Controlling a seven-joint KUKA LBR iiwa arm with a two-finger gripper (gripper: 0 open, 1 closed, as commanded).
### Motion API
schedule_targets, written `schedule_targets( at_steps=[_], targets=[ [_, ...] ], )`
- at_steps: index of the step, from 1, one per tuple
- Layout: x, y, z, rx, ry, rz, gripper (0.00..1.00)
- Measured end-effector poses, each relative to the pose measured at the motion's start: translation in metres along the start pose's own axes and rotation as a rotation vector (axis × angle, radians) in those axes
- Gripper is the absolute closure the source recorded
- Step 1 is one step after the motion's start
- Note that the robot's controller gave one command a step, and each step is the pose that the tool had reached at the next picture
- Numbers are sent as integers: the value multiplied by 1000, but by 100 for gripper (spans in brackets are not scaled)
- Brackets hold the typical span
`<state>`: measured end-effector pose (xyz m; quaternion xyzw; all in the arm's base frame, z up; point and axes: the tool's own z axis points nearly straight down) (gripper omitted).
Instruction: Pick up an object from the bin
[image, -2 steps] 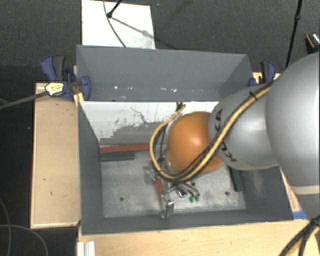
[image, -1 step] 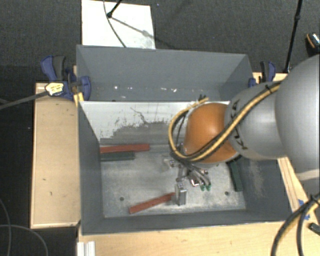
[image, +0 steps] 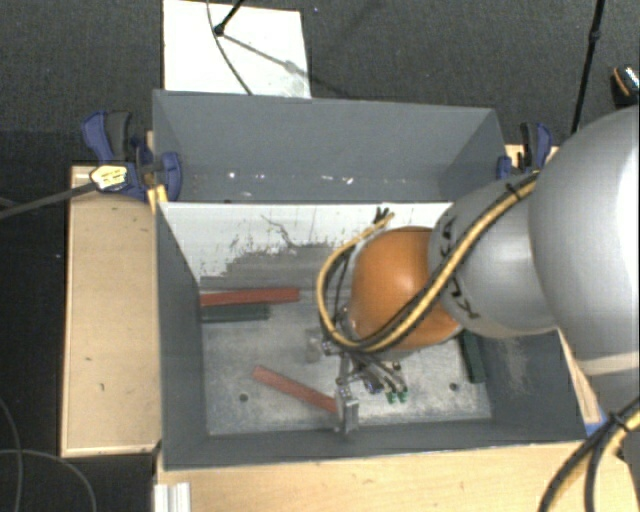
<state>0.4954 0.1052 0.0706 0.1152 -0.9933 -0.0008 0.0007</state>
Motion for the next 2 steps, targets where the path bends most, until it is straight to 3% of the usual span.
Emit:
schedule_targets(
  at_steps=[1,2],
  targets=[
    [-1,-2,0,1,-1,7,100],
    [-36,-43,-182,5,-11,-285,100]
  ],
)
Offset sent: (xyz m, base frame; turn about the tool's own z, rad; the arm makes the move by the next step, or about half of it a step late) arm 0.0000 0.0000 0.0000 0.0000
